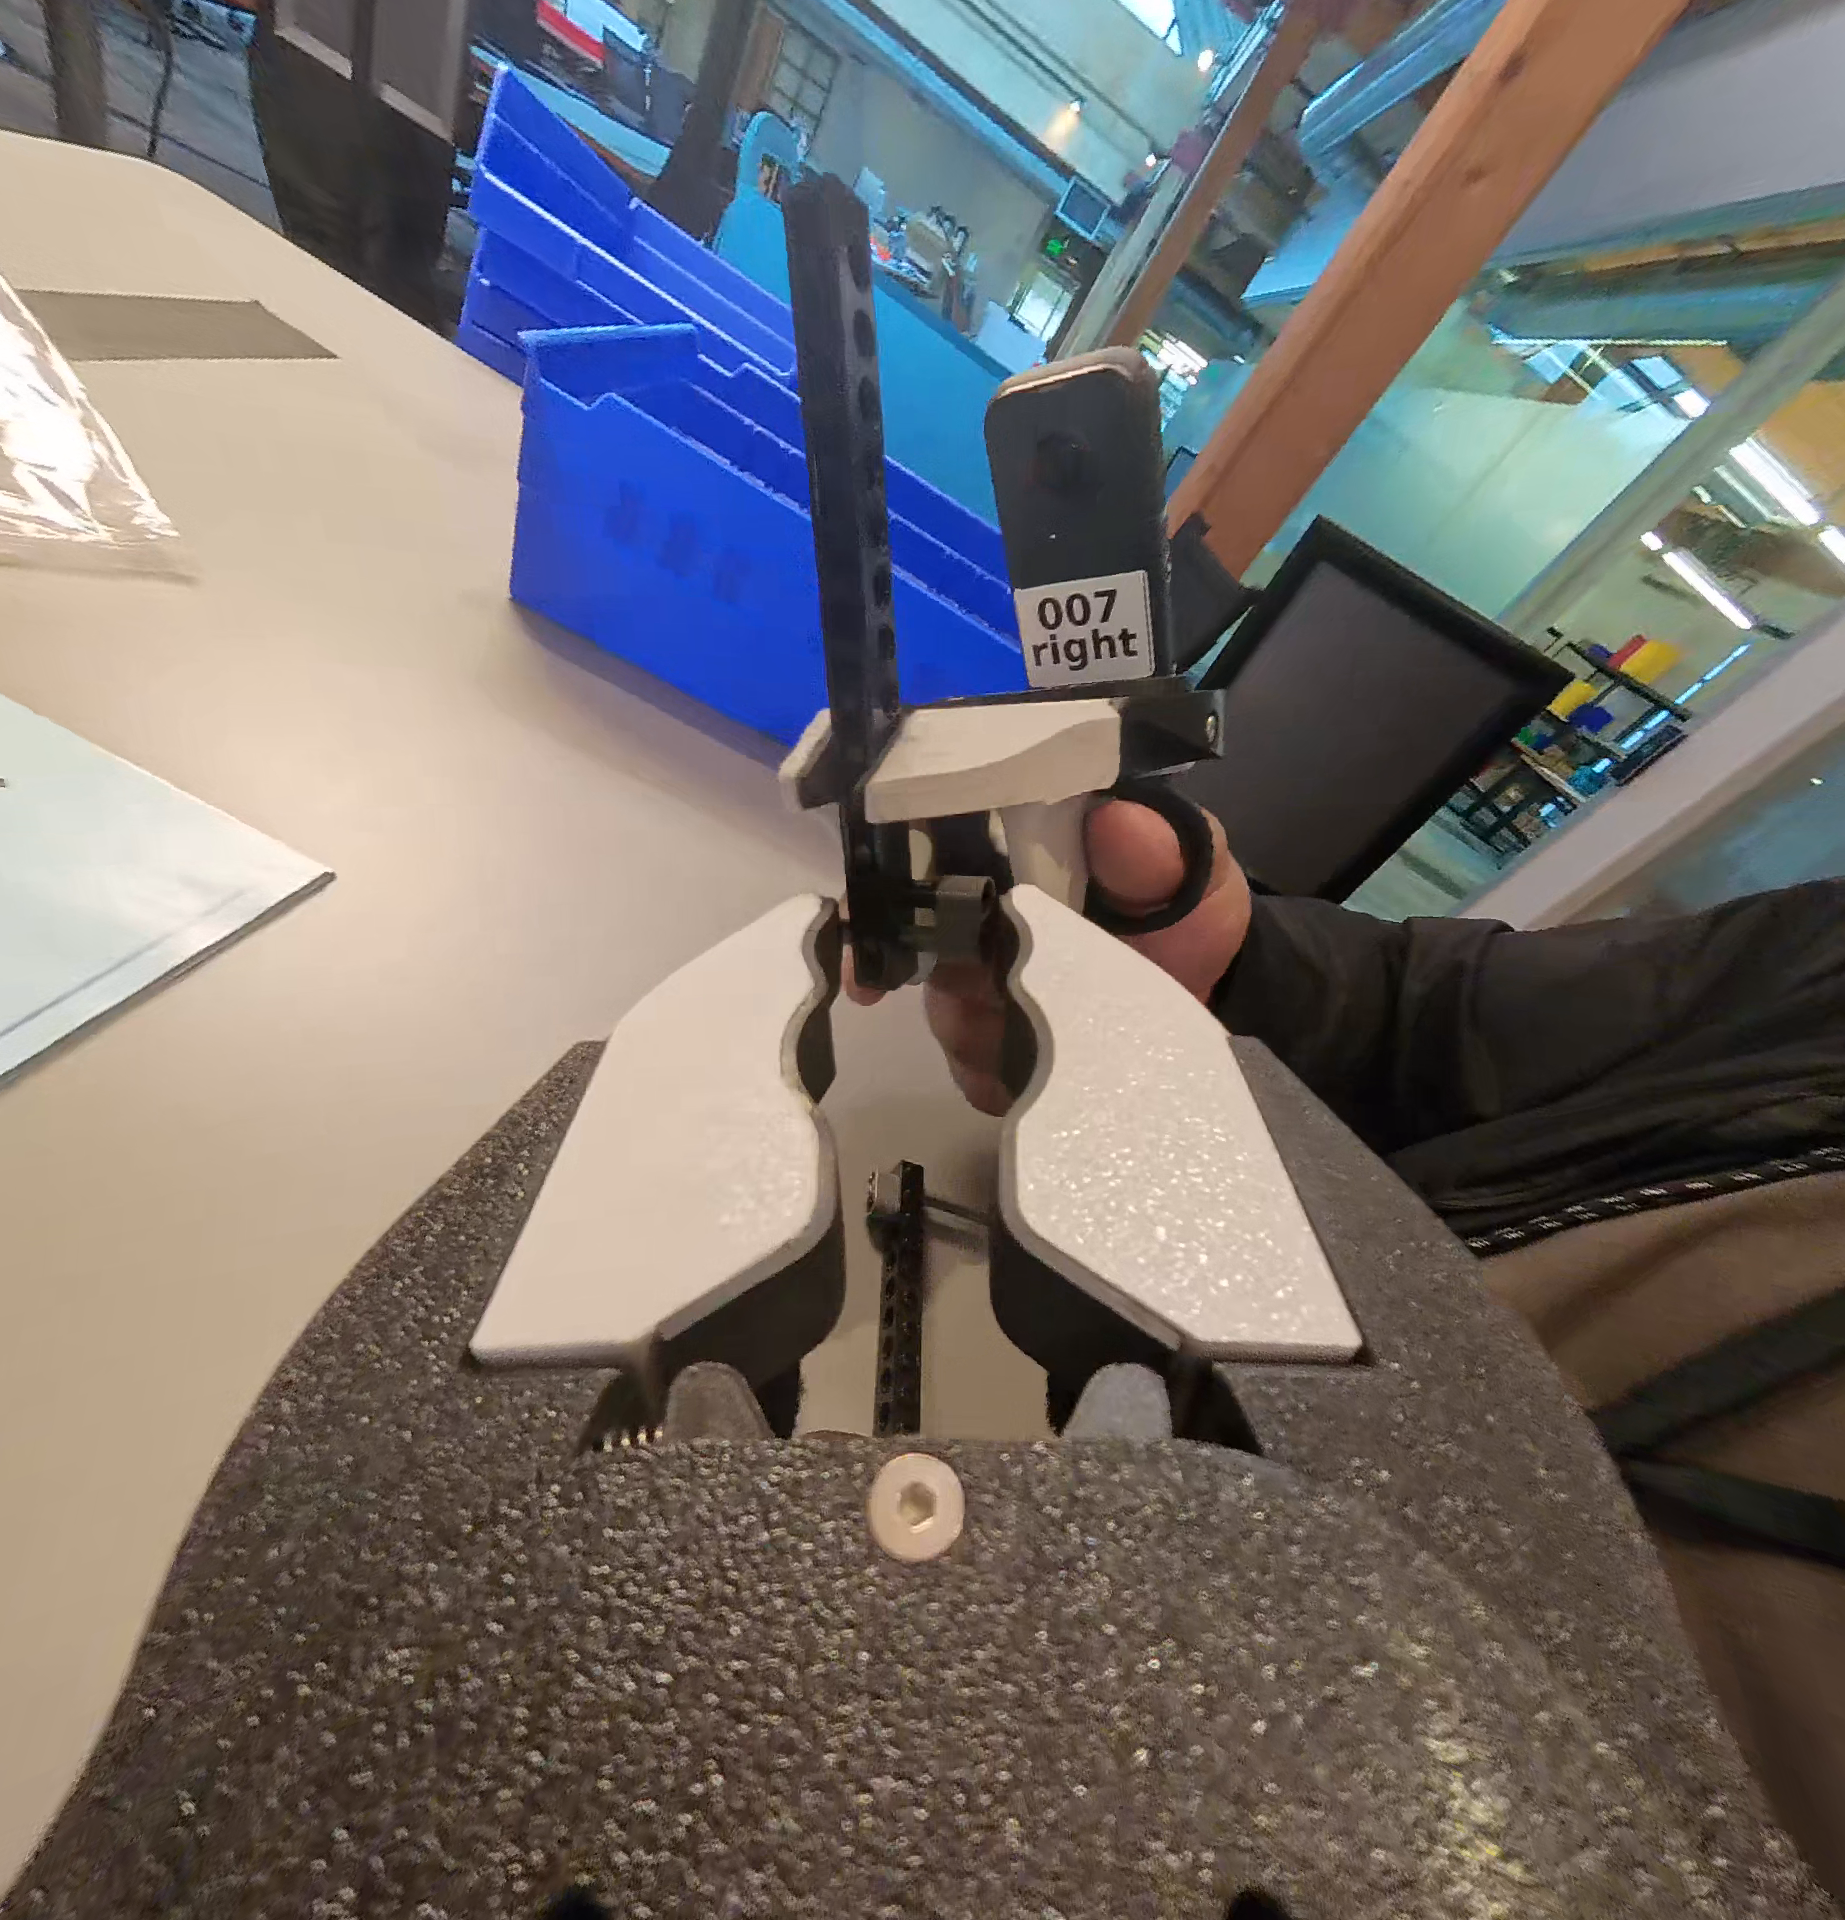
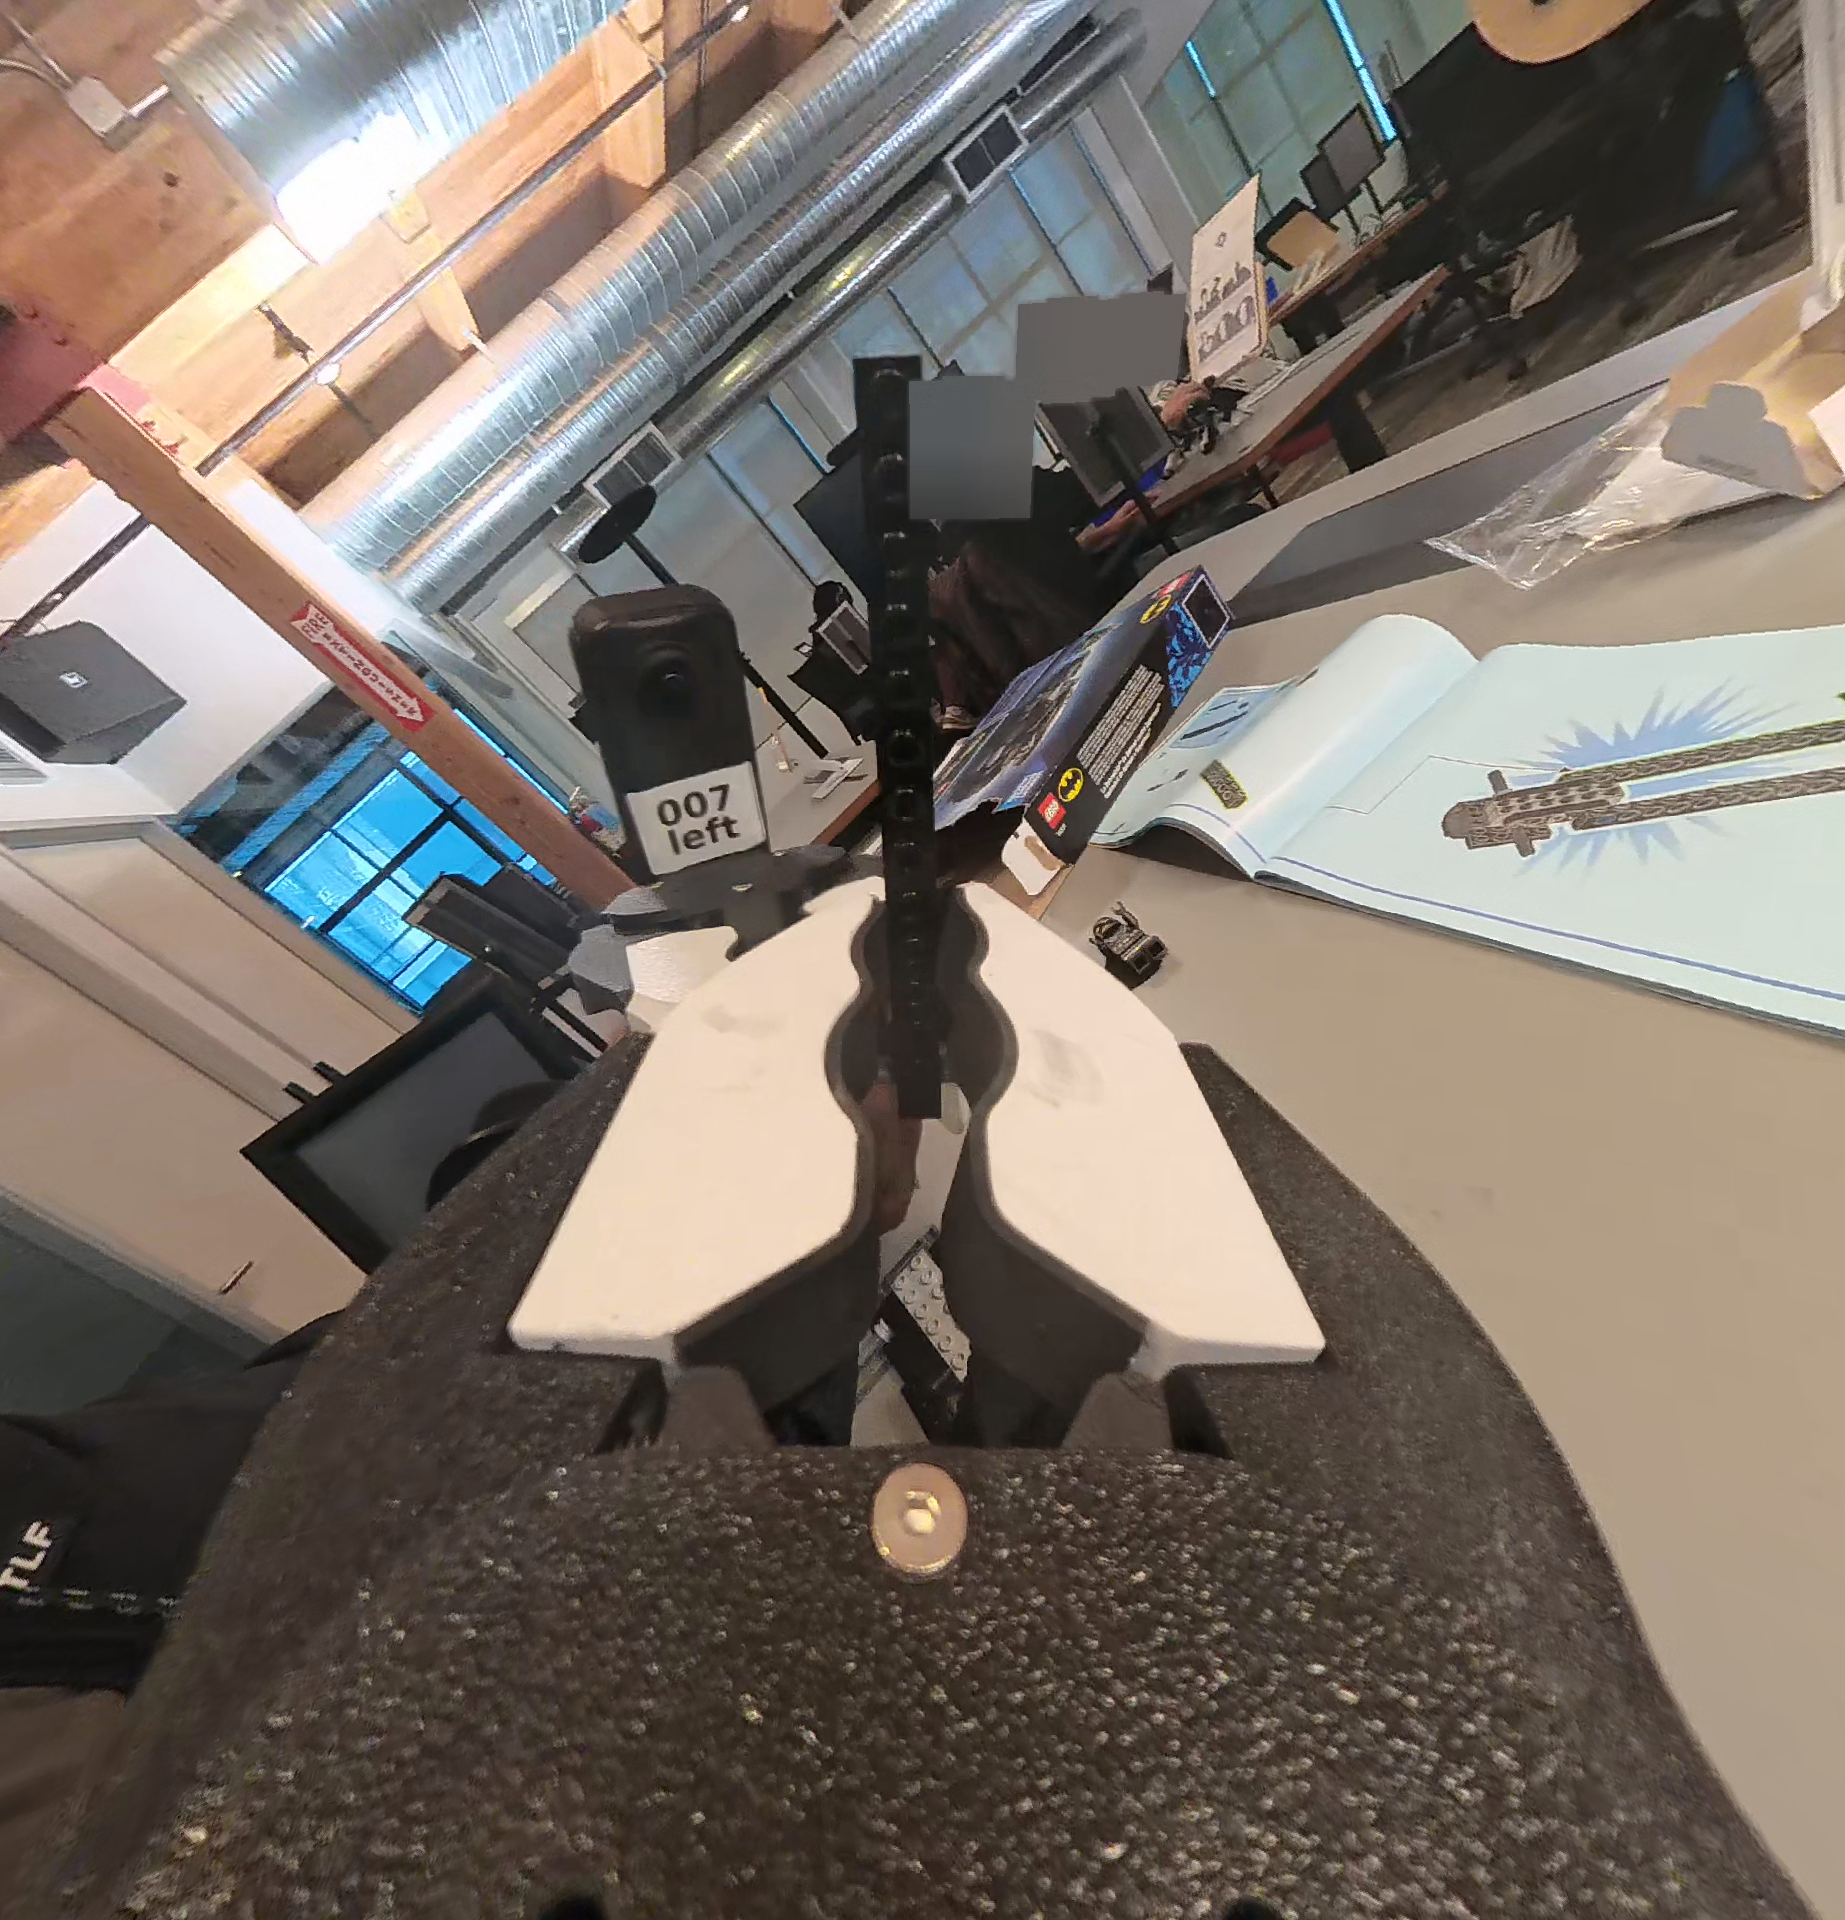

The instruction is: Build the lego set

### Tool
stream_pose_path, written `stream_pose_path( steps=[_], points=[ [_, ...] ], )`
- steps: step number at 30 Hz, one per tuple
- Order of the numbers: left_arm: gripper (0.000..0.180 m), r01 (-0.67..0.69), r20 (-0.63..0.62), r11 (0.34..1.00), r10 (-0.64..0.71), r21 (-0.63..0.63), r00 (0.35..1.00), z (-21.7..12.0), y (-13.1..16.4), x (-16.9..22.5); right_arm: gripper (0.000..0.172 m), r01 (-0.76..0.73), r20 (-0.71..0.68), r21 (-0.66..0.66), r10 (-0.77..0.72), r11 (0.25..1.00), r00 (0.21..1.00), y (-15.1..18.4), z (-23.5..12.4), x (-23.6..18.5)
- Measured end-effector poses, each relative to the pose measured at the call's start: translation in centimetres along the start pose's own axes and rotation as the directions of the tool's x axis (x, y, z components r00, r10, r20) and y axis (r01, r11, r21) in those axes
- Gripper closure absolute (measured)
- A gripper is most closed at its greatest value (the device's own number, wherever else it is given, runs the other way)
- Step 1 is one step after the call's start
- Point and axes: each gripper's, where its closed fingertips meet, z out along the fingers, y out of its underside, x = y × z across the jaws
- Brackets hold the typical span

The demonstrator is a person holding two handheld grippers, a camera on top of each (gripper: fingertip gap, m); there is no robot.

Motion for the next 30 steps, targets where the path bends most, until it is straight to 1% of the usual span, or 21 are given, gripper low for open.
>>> stream_pose_path(
  steps=[4,8,15,18,19,20,21,22,24,26,28,30],
  points=[
    [0.153,-0.003,-0.026,1.000,0.004,0.014,1.000,-0.2,0.0,0.2,0.163,0.027,0.001,0.006,-0.027,1.000,1.000,0.1,0.0,-0.3],
    [0.155,-0.018,-0.025,1.000,0.018,0.018,1.000,-0.1,0.1,0.3,0.162,0.031,-0.003,0.011,-0.031,0.999,1.000,0.2,0.0,-0.5],
    [0.156,-0.069,0.057,0.998,0.069,-0.010,0.996,0.2,0.4,-0.1,0.162,0.024,-0.013,0.014,-0.024,1.000,1.000,0.3,0.0,-0.2],
    [0.155,-0.089,0.064,0.996,0.091,-0.026,0.994,0.1,0.2,0.2,0.163,0.042,-0.005,0.006,-0.042,0.999,0.999,0.1,0.0,-0.3],
    [0.153,-0.079,0.051,0.996,0.081,-0.032,0.995,-0.1,0.1,0.4,0.163,0.048,-0.008,0.004,-0.048,0.999,0.999,0.0,-0.1,-0.2],
    [0.143,-0.071,0.026,0.997,0.072,-0.033,0.997,-0.4,-0.1,0.7,0.163,0.043,-0.009,0.005,-0.043,0.999,0.999,-0.1,-0.1,-0.2],
    [0.138,-0.060,0.019,0.998,0.061,-0.019,0.998,-0.9,-0.6,0.7,0.163,0.026,-0.006,0.004,-0.026,1.000,1.000,-0.2,-0.2,0.0],
    [0.137,-0.053,0.030,0.998,0.053,0.021,0.998,-1.5,-1.4,0.4,0.163,0.004,0.001,-0.001,-0.004,1.000,1.000,-0.2,-0.3,0.1],
    [0.138,-0.019,0.050,0.993,0.013,0.114,0.999,-2.6,-2.9,-0.4,0.163,-0.037,0.020,-0.043,0.037,0.998,0.999,0.3,-0.2,0.2],
    [0.139,0.036,0.041,0.984,-0.044,0.174,0.998,-3.1,-3.8,-1.2,0.163,-0.053,0.028,-0.112,0.057,0.992,0.998,1.4,0.2,0.1],
    [0.138,0.073,0.024,0.978,-0.079,0.193,0.997,-3.0,-3.9,-1.6,0.163,-0.047,0.034,-0.173,0.054,0.984,0.998,2.6,0.6,-0.2],
    [0.138,0.082,0.016,0.983,-0.086,0.163,0.996,-2.5,-3.4,-1.7,0.163,-0.034,0.041,-0.214,0.043,0.976,0.998,3.4,0.9,-0.6]
  ],
)
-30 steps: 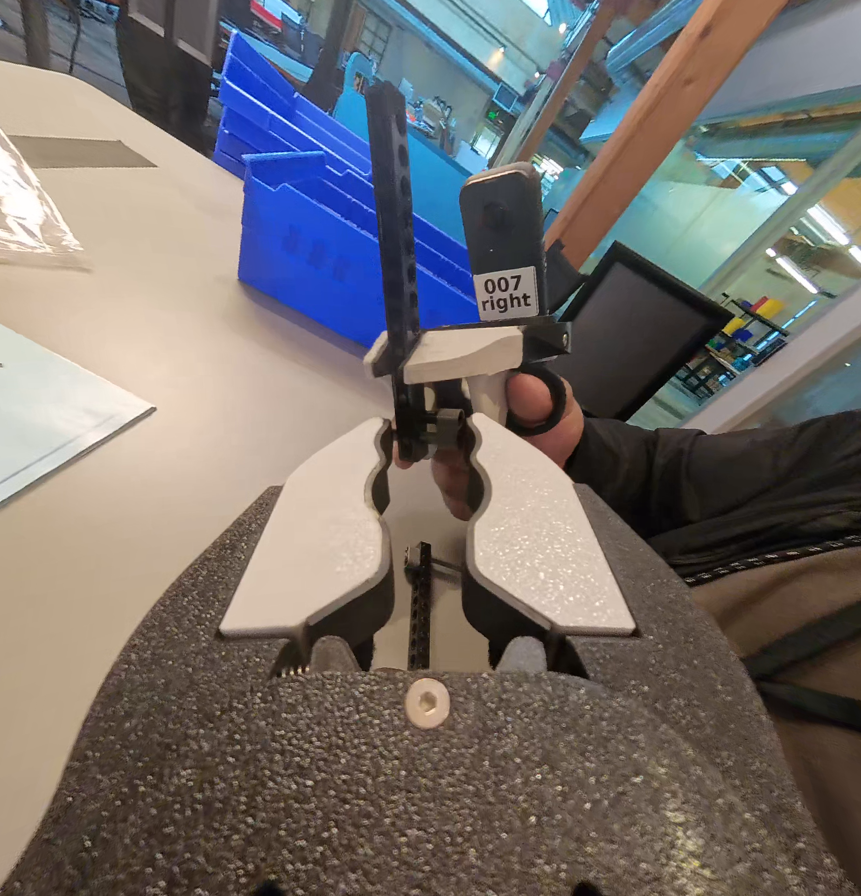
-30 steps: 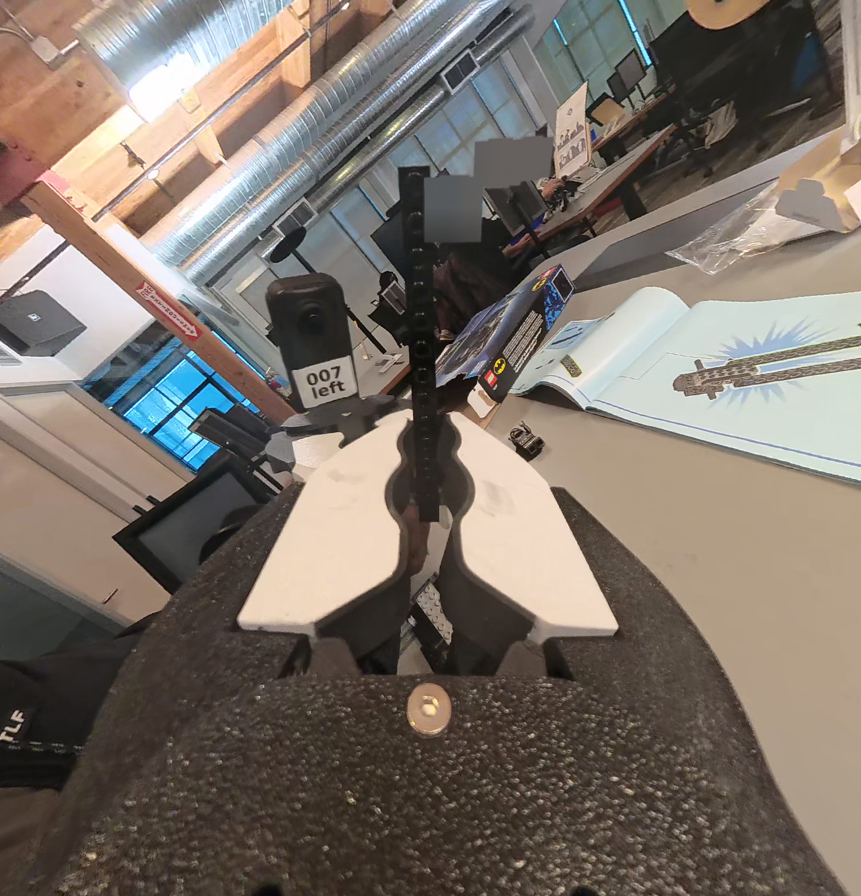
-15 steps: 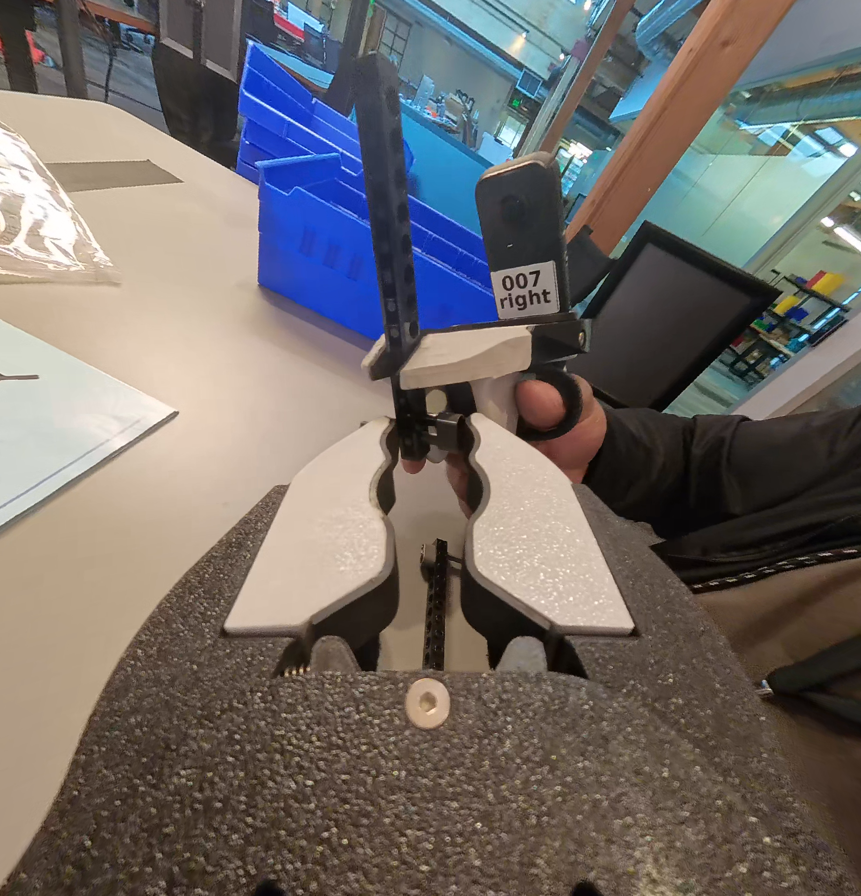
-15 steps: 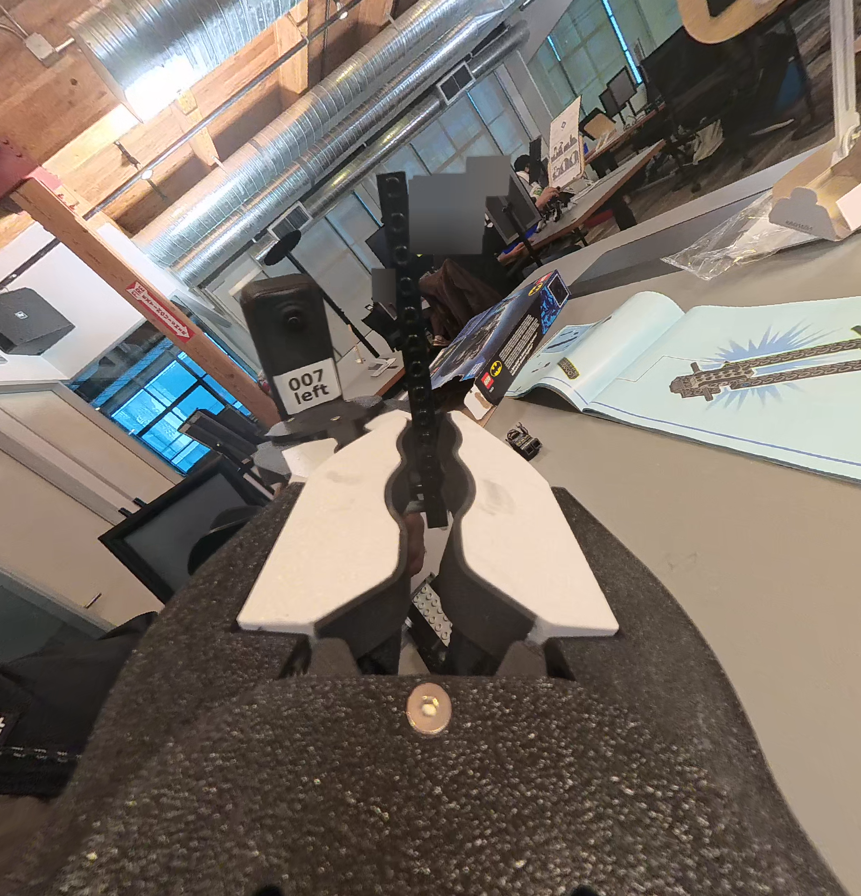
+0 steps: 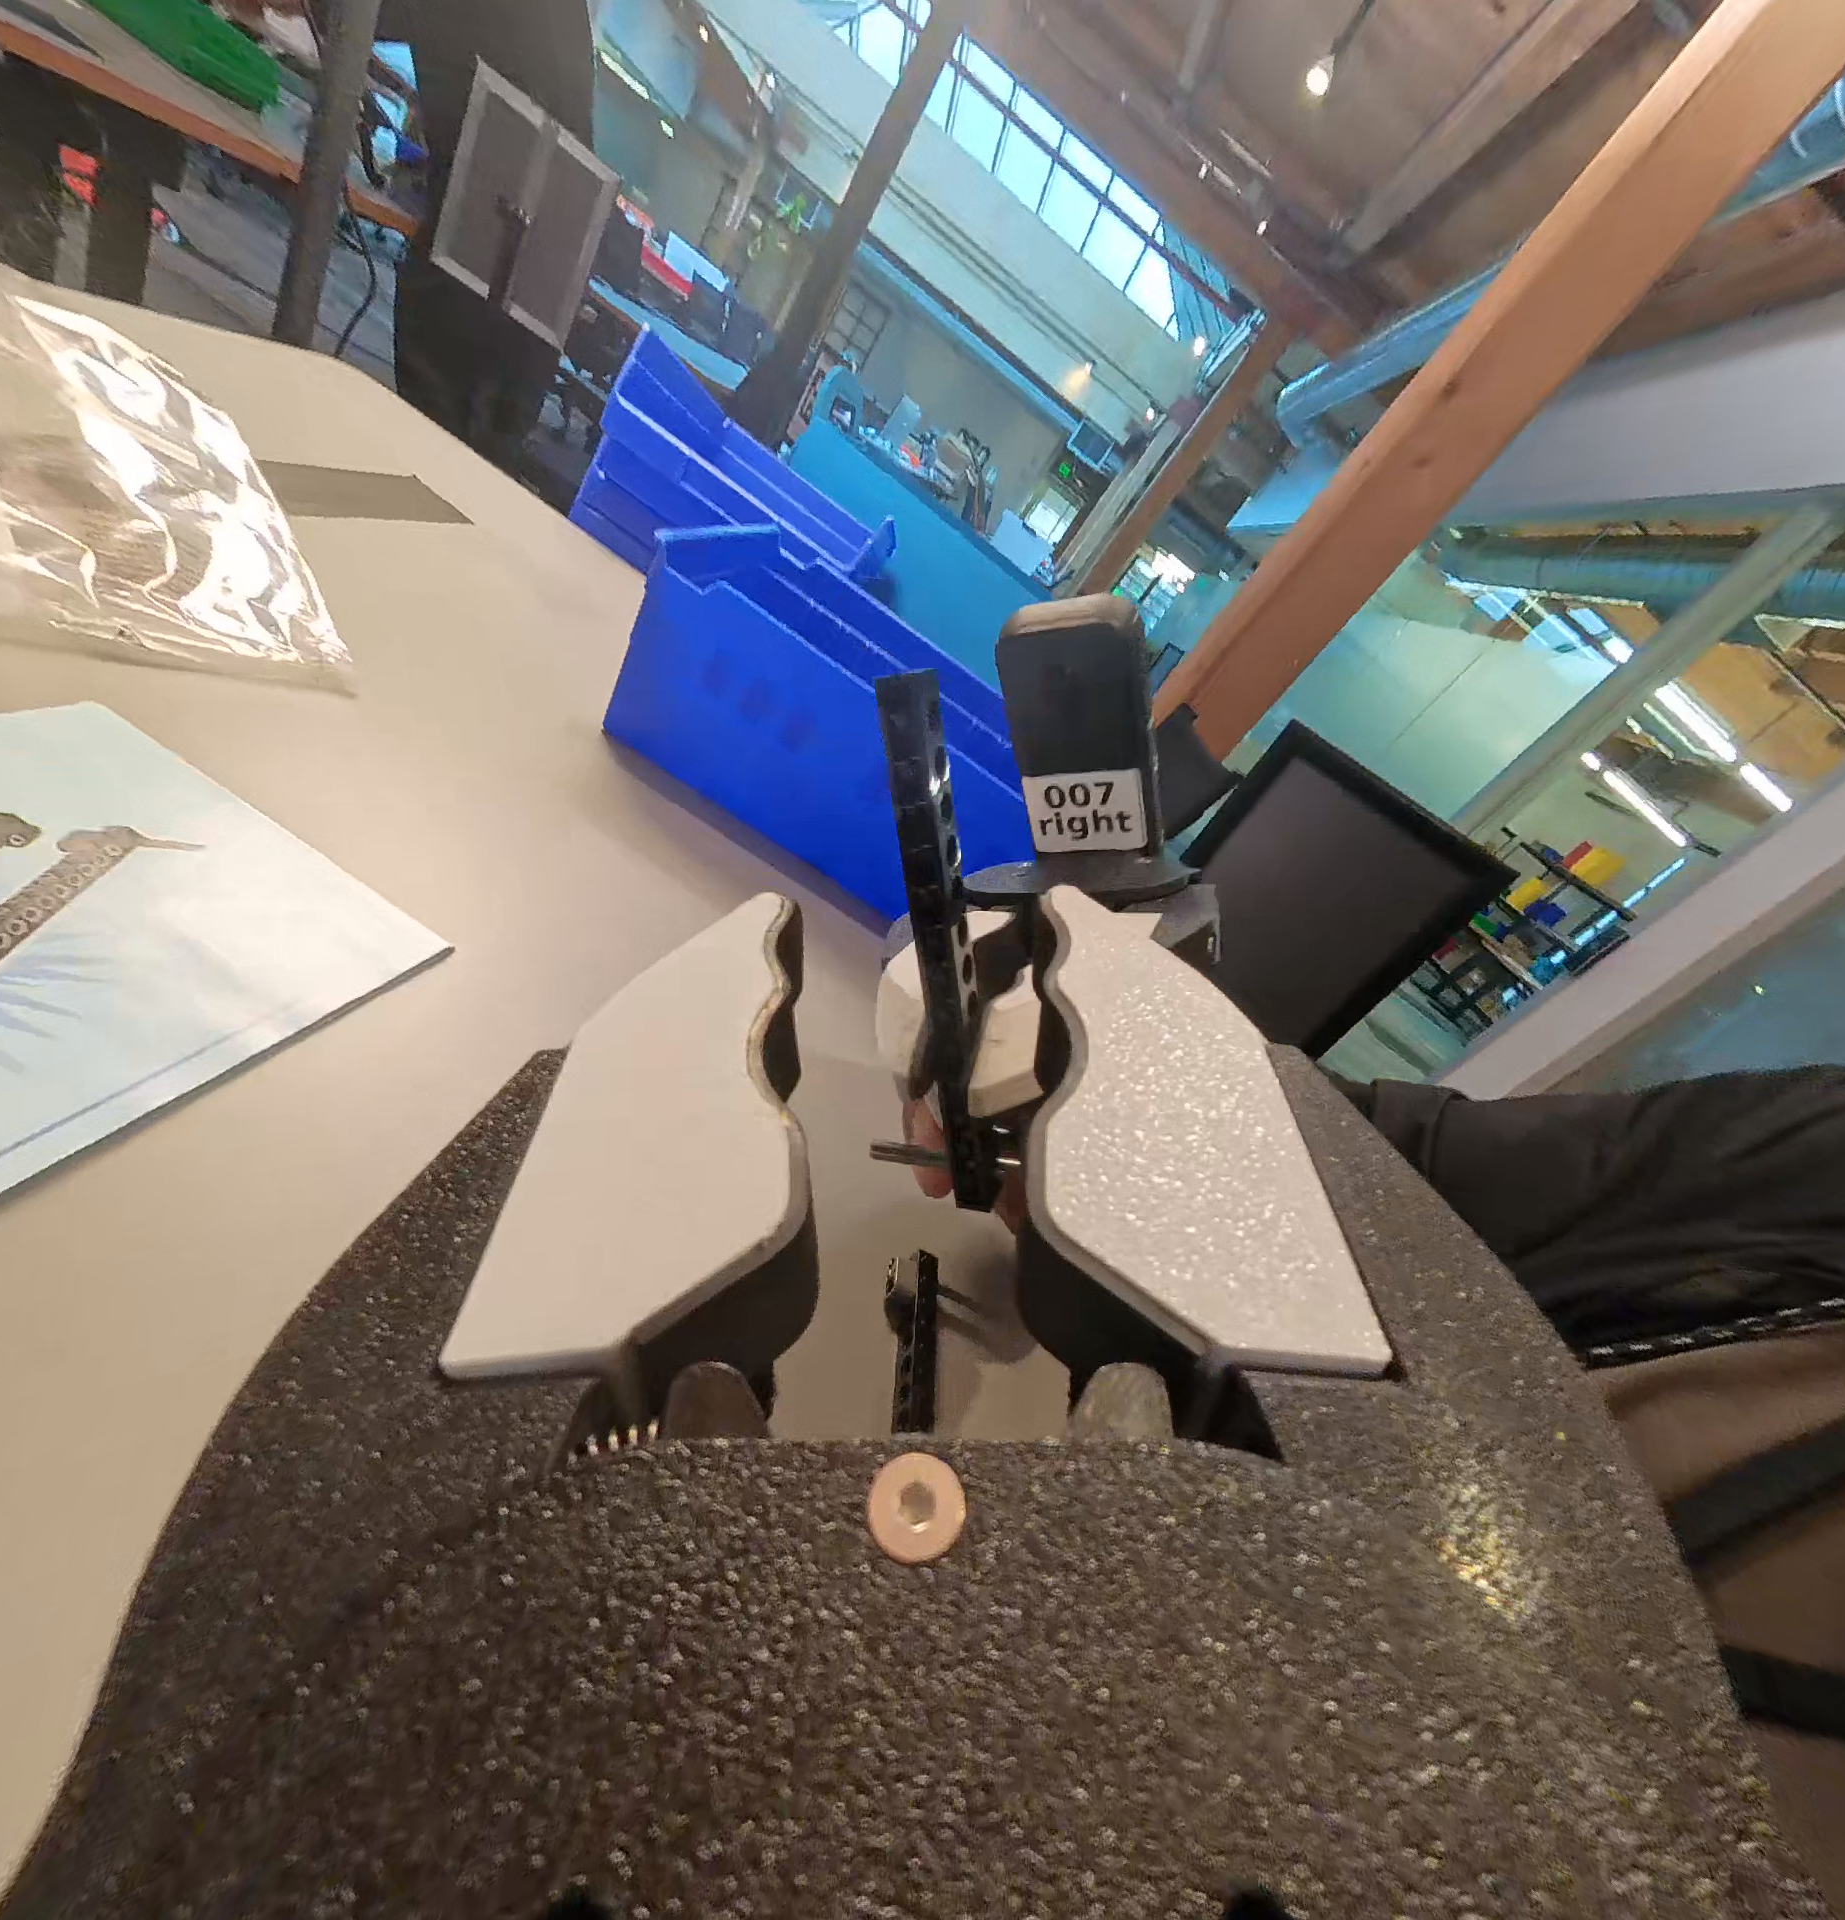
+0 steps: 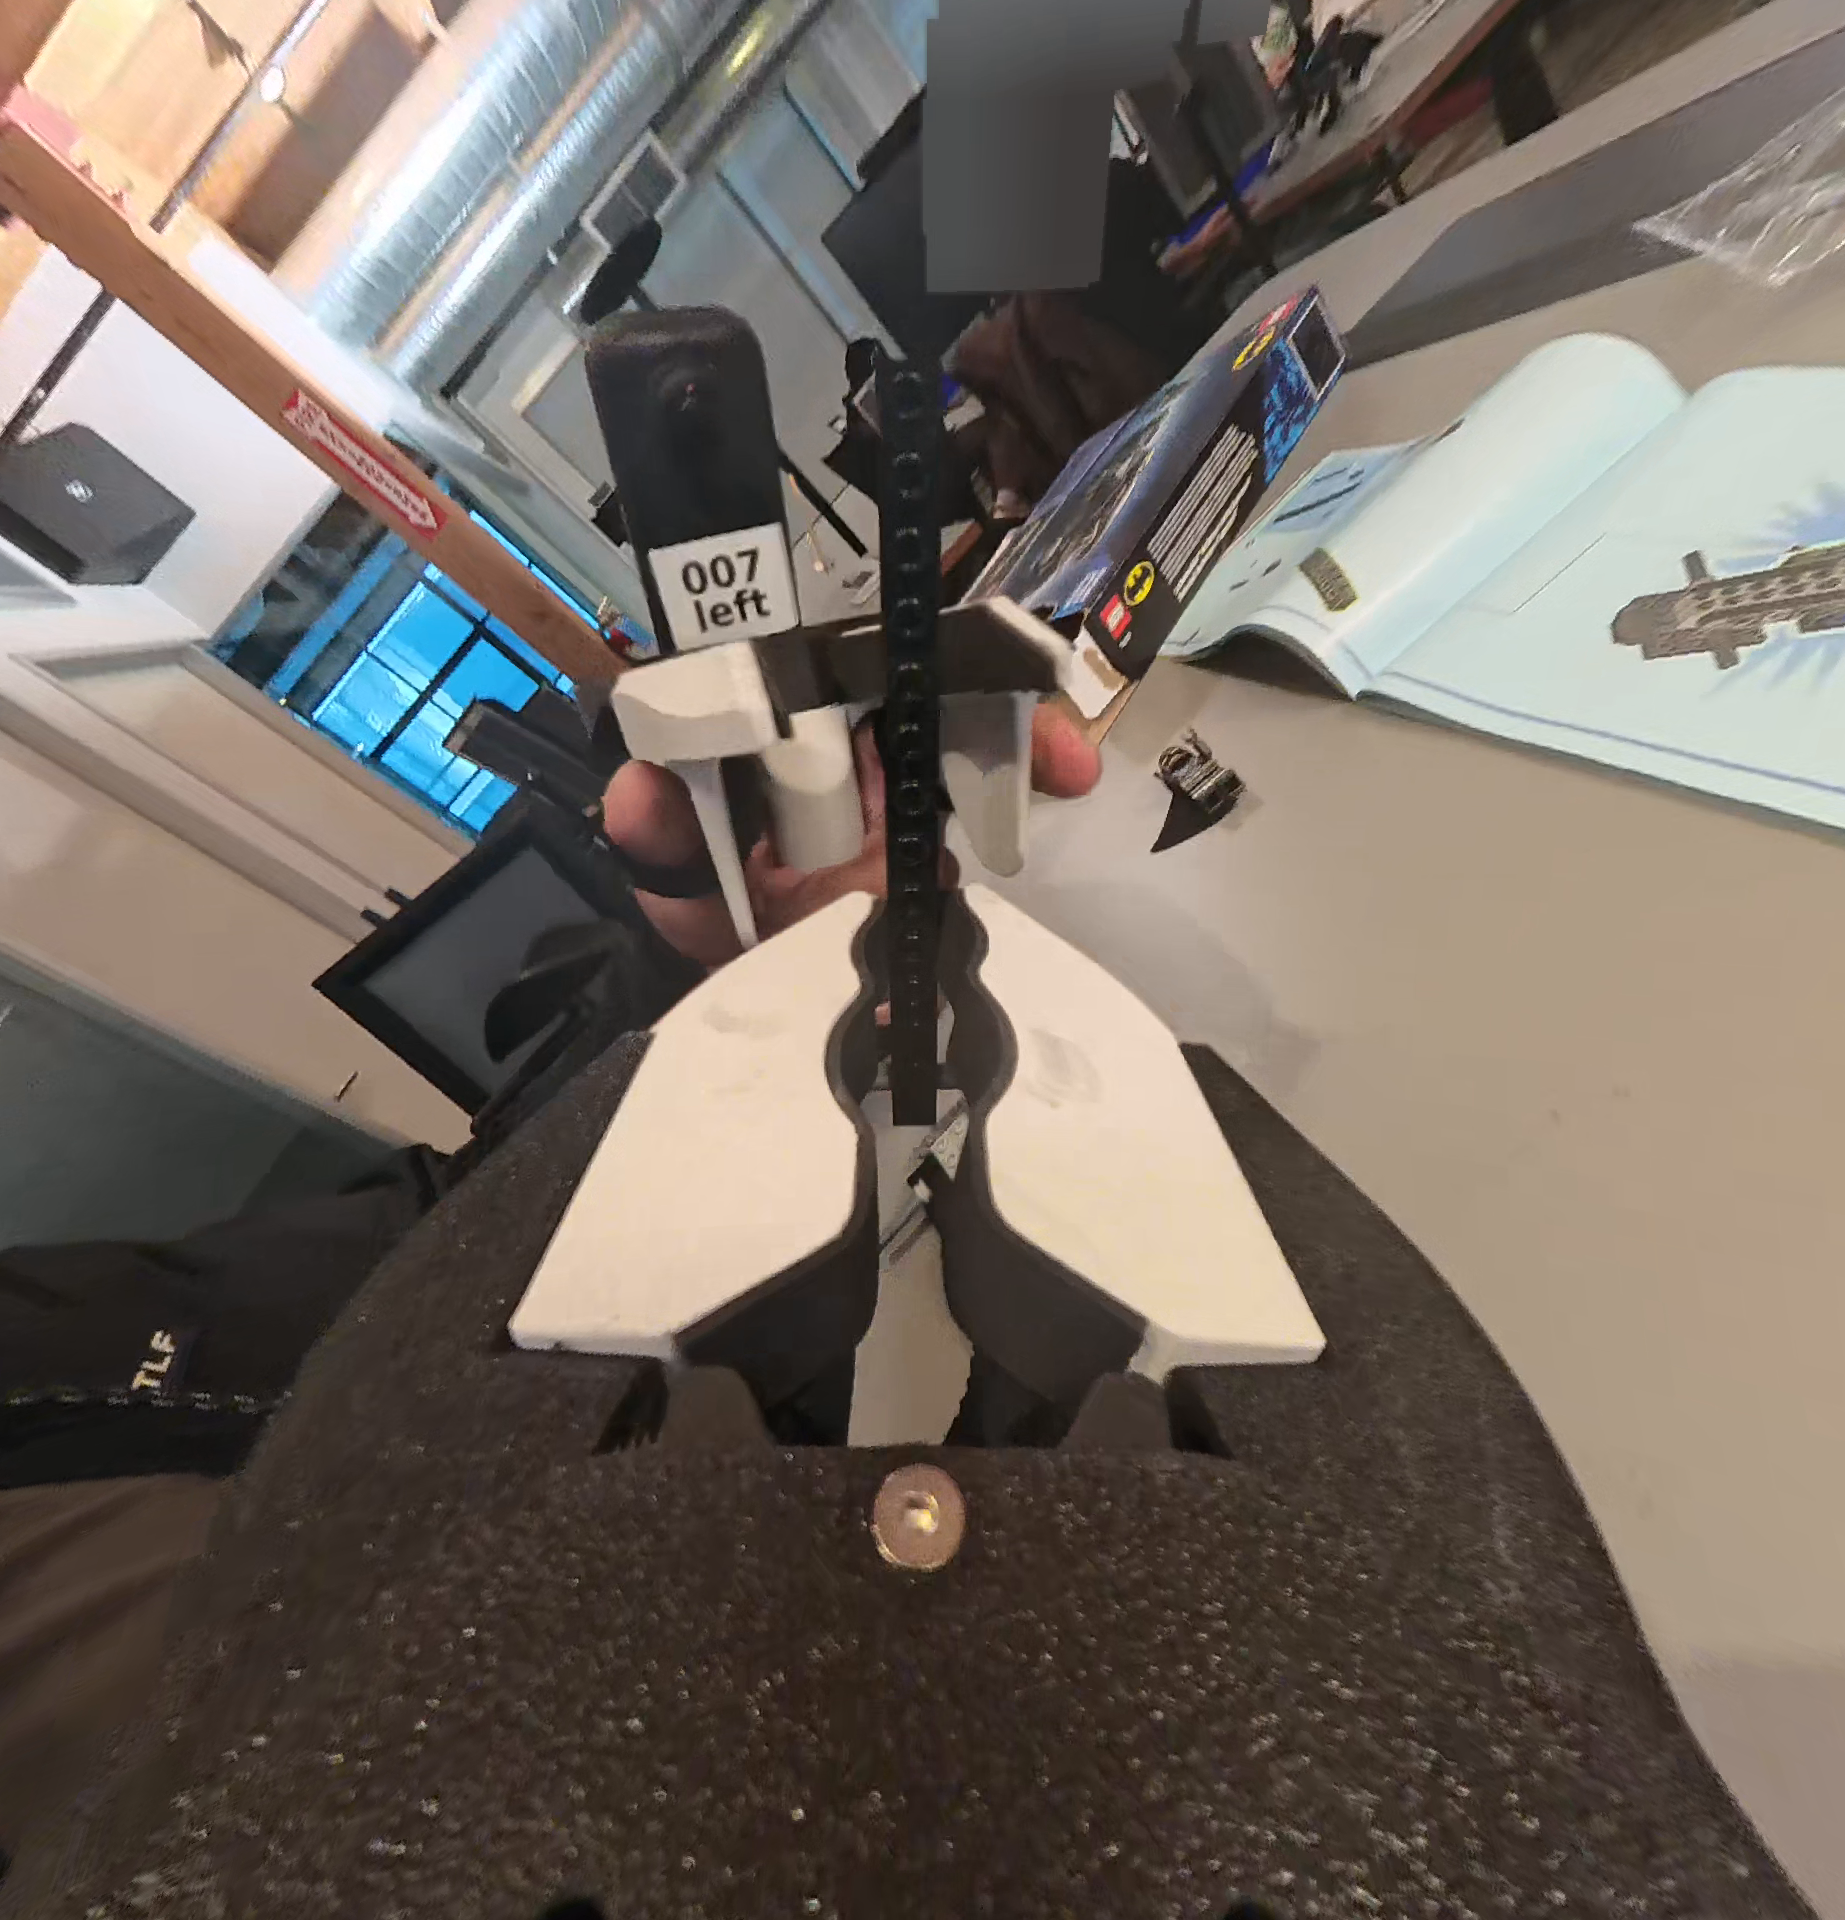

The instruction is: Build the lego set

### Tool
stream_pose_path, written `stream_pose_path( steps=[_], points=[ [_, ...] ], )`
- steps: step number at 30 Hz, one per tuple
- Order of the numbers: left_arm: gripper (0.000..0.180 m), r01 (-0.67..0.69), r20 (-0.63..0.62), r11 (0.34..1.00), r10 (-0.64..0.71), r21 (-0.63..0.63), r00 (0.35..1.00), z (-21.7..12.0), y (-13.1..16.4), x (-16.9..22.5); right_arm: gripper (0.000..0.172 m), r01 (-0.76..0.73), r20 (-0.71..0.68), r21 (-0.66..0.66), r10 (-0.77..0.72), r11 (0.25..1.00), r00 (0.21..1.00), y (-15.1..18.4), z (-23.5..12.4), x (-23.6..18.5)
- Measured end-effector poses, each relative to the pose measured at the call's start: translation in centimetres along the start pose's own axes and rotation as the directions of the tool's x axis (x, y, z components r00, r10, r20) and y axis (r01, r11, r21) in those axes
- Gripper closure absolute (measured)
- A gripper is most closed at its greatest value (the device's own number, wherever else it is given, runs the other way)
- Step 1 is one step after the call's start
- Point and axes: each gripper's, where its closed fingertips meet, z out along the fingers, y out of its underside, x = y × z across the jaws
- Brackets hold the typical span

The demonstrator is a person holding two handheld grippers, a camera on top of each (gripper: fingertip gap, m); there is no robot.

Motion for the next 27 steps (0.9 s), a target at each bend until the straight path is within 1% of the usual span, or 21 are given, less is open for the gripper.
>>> stream_pose_path(
  steps=[3,4,5,6,8,9,11,13,15,17,19,22,24,27],
  points=[
    [0.141,0.009,-0.003,0.997,-0.009,-0.072,1.000,0.7,1.4,0.0,0.163,-0.004,0.000,-0.030,0.004,1.000,1.000,0.6,0.4,-0.1],
    [0.147,0.014,-0.003,0.996,-0.014,-0.091,1.000,0.9,1.9,0.0,0.163,-0.007,0.002,-0.037,0.007,0.999,1.000,0.7,0.5,-0.1],
    [0.161,0.016,-0.010,0.995,-0.017,-0.097,1.000,1.1,2.1,0.1,0.163,-0.010,0.002,-0.045,0.010,0.999,1.000,0.8,0.5,-0.1],
    [0.169,0.018,-0.032,0.995,-0.021,-0.096,0.999,1.2,2.2,0.4,0.163,-0.012,-0.001,-0.051,0.012,0.999,1.000,0.9,0.6,0.0],
    [0.171,0.023,-0.046,0.996,-0.027,-0.083,0.999,1.2,2.2,0.5,0.162,-0.012,0.001,-0.056,0.013,0.998,1.000,1.0,0.5,0.1],
    [0.171,0.020,-0.051,0.997,-0.023,-0.068,0.998,1.1,2.0,0.6,0.158,-0.007,0.000,-0.053,0.007,0.999,1.000,0.8,0.4,0.1],
    [0.171,-0.001,-0.061,1.000,0.000,-0.014,0.998,0.6,1.2,0.8,0.144,0.022,-0.022,-0.030,-0.022,0.999,1.000,0.2,-0.2,0.4],
    [0.171,-0.050,-0.068,0.997,0.054,0.061,0.996,-0.2,0.3,1.1,0.140,0.079,-0.028,0.007,-0.079,0.997,0.997,-0.6,-1.1,0.4],
    [0.172,-0.099,-0.075,0.987,0.110,0.130,0.991,-0.8,-0.5,1.7,0.135,0.167,-0.048,0.024,-0.166,0.986,0.985,-1.0,-1.8,0.2],
    [0.172,-0.144,-0.088,0.971,0.163,0.193,0.983,-1.2,-1.2,2.5,0.130,0.288,-0.074,-0.001,-0.287,0.958,0.955,-0.4,-2.1,-0.2],
    [0.172,-0.188,-0.098,0.957,0.213,0.221,0.972,-1.4,-1.4,3.3,0.127,0.422,-0.103,-0.024,-0.422,0.906,0.901,0.3,-2.2,-0.6],
    [0.172,-0.251,-0.145,0.939,0.289,0.235,0.946,-1.3,-1.1,4.7,0.128,0.603,-0.135,0.005,-0.597,0.797,0.791,0.2,-2.5,-2.1],
    [0.172,-0.281,-0.162,0.929,0.324,0.243,0.932,-1.3,-1.0,5.2,0.126,0.657,-0.115,0.028,-0.651,0.753,0.751,0.2,-2.5,-3.3],
    [0.172,-0.318,-0.183,0.903,0.379,0.290,0.907,-1.6,-1.0,6.2,0.124,0.658,-0.072,0.041,-0.654,0.752,0.753,0.6,-2.4,-4.3]
  ],
)
